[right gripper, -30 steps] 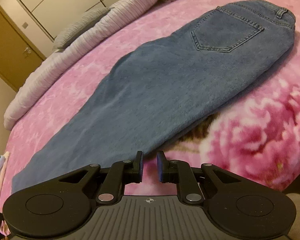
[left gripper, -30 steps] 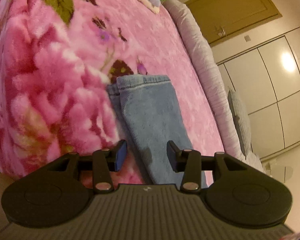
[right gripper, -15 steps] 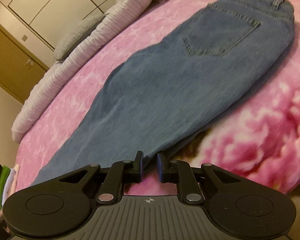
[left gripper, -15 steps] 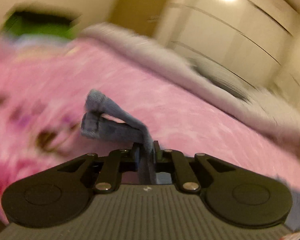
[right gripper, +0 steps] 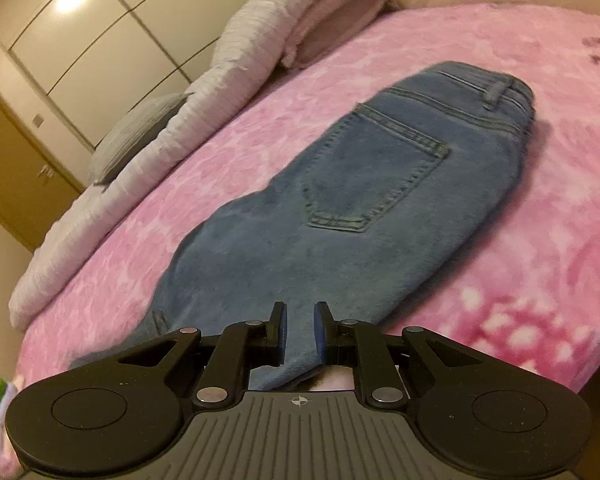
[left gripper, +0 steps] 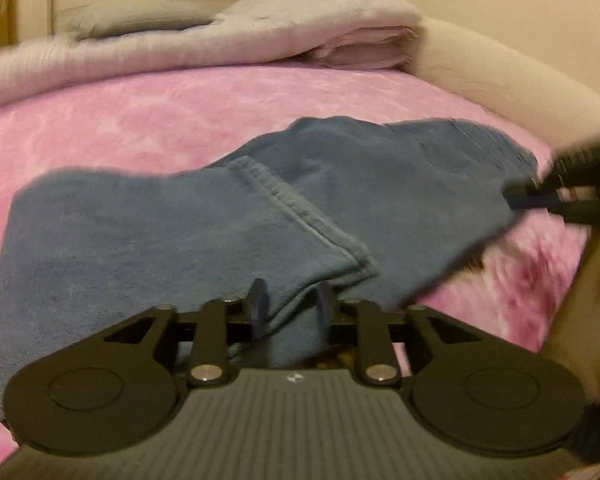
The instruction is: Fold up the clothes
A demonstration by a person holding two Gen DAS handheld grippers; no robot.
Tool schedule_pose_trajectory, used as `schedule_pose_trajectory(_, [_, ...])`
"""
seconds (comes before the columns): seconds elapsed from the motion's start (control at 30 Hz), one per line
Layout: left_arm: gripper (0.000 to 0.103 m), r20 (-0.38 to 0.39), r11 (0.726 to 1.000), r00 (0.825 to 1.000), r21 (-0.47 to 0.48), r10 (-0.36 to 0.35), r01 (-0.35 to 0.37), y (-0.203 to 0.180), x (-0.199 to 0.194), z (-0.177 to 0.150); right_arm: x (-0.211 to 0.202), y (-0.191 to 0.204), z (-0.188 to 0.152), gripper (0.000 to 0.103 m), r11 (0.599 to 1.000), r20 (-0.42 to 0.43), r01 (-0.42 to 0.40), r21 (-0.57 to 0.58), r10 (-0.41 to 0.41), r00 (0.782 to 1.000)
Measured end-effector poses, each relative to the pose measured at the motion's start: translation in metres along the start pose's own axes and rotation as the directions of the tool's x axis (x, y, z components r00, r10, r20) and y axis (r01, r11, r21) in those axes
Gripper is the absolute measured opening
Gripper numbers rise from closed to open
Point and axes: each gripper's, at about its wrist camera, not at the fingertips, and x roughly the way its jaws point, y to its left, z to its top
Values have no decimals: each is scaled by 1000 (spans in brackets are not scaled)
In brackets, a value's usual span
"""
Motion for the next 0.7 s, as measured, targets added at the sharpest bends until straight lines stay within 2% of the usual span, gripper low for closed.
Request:
schedule_pose_trajectory(0.03, [26, 6, 1000, 1000, 22, -19, 19, -3, -6, 0, -2, -2, 0, 15, 1000, 3, -5, 8, 5, 1000])
schedule_pose_trajectory(0.1, [26, -6, 995, 995, -15, -97, 97, 7, -21, 7, -3, -1, 1, 15, 999, 1, -34, 7, 34, 999])
schedule_pose_trajectory(0.13, [26, 4, 994, 995, -34, -103, 103, 8, -29, 9, -2, 1, 0, 15, 998, -7, -59, 7, 59, 998])
schedule_pose_trajectory(0.2, [25, 11, 996, 999, -77, -48, 49, 22, -45, 9, 1, 5, -1, 15, 993, -32, -119, 16, 119, 992])
schedule_pose_trajectory(0.3, [23, 8, 990, 999, -136, 35, -34, 47, -63, 8, 13, 14, -9, 15, 969, -89, -230, 88, 237, 967])
schedule_pose_trajectory(0.37, [23, -7, 982, 996, -166, 90, -90, 65, -70, 6, 22, 19, -16, 15, 947, -137, -283, 151, 303, 943])
schedule_pose_trajectory(0.47, [23, -50, 972, 990, -189, 134, -141, 90, -65, -2, 42, 25, -30, 15, 904, -221, -330, 273, 392, 893])
schedule_pose_trajectory(0.5, [23, -70, 967, 988, -209, 135, -147, 98, -61, -7, 51, 25, -35, 23, 890, -249, -327, 319, 412, 877])
schedule_pose_trajectory(0.53, [23, -72, 963, 989, -229, 130, -143, 103, -61, -12, 59, 25, -39, 56, 880, -273, -309, 360, 417, 867])
schedule_pose_trajectory(0.57, [23, -71, 958, 991, -256, 113, -127, 109, -61, -16, 64, 25, -43, 72, 875, -284, -292, 386, 413, 865])
schedule_pose_trajectory(0.6, [23, -64, 953, 993, -280, 100, -114, 113, -62, -18, 67, 26, -46, 82, 868, -278, -289, 405, 418, 865])
schedule_pose_trajectory(0.7, [23, -47, 953, 996, -289, 81, -91, 118, -64, -20, 66, 32, -41, 82, 865, -260, -306, 399, 426, 866])
